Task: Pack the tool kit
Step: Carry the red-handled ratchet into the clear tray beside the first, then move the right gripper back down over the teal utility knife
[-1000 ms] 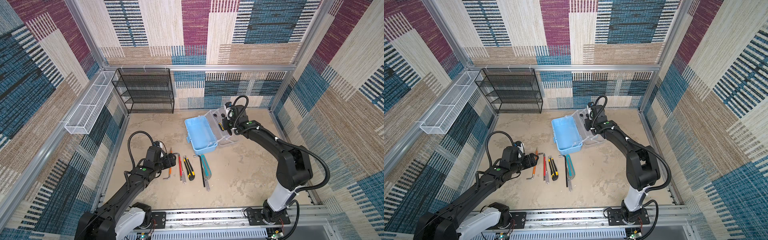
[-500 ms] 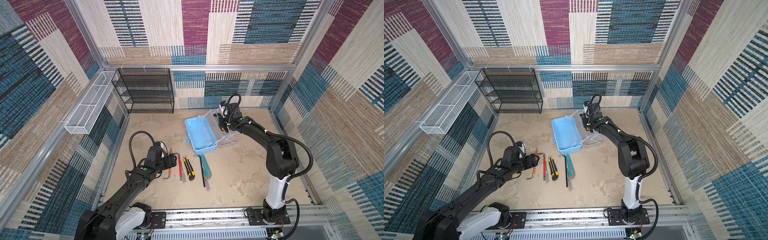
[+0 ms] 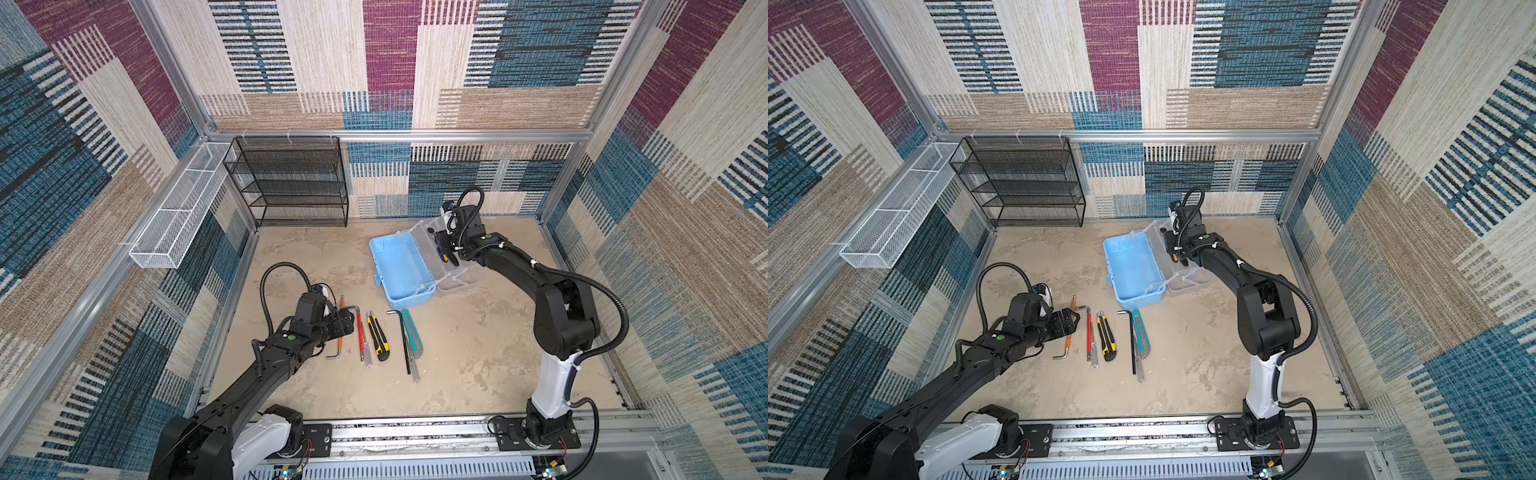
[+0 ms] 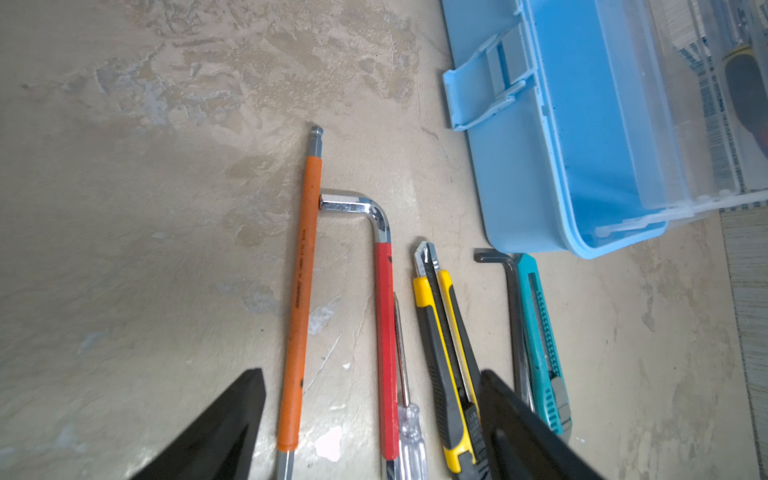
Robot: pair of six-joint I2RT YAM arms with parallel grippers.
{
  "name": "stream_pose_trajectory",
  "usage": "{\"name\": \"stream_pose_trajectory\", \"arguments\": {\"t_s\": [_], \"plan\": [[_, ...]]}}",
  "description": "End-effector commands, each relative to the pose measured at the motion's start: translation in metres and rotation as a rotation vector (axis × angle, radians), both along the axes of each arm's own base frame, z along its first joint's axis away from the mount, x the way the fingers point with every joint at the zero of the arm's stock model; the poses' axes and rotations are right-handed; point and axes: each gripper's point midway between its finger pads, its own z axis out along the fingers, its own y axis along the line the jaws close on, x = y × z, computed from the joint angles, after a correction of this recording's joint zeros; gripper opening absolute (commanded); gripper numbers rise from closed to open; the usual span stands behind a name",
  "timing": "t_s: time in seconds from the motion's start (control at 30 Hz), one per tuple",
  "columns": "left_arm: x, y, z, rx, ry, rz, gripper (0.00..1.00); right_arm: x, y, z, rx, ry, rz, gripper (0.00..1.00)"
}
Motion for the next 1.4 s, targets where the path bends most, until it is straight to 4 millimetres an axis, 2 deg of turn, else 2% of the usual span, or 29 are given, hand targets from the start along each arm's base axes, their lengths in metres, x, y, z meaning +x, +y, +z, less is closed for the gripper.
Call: {"name": "stream_pose_trajectory", "arguments": {"t_s": [0.0, 0.13, 0.23, 0.4, 0.5, 0.6, 0.73, 0.93, 1.17, 1.37], "plan": [[0.000, 0.001, -0.001, -0.004, 0.011, 0.021, 0.83, -0.004, 0.004, 0.023, 0.062, -0.034, 0.001, 0.63], [0.000, 0.002, -0.001, 0.011, 0.011, 0.025, 0.83, -0.019, 0.004, 0.044, 0.117, -0.056, 0.003, 0.66], [0.000, 0.004, -0.001, 0.023, 0.008, 0.028, 0.83, -0.035, 0.007, 0.051, 0.151, -0.053, 0.007, 0.66], [0.002, 0.009, -0.001, 0.052, -0.007, 0.048, 0.83, -0.069, 0.016, 0.053, 0.168, -0.058, 0.002, 0.69], [0.002, 0.013, -0.001, 0.074, -0.013, 0.064, 0.83, -0.094, 0.023, 0.047, 0.169, -0.059, -0.019, 0.69], [0.001, 0.014, -0.002, 0.086, -0.016, 0.071, 0.83, -0.124, 0.037, 0.030, 0.160, -0.039, -0.019, 0.69], [0.001, 0.012, -0.003, 0.097, -0.014, 0.066, 0.83, -0.163, 0.051, -0.006, 0.152, 0.043, -0.034, 0.69], [0.002, 0.010, -0.001, 0.112, -0.022, 0.061, 0.84, -0.214, 0.071, -0.049, 0.192, 0.133, -0.054, 0.70], [0.004, 0.006, 0.001, 0.124, -0.024, 0.044, 0.84, -0.249, 0.098, -0.083, 0.200, 0.198, -0.037, 0.71], [0.004, 0.005, 0.002, 0.125, -0.026, 0.042, 0.84, -0.261, 0.099, -0.117, 0.154, 0.270, -0.048, 0.68]]}}
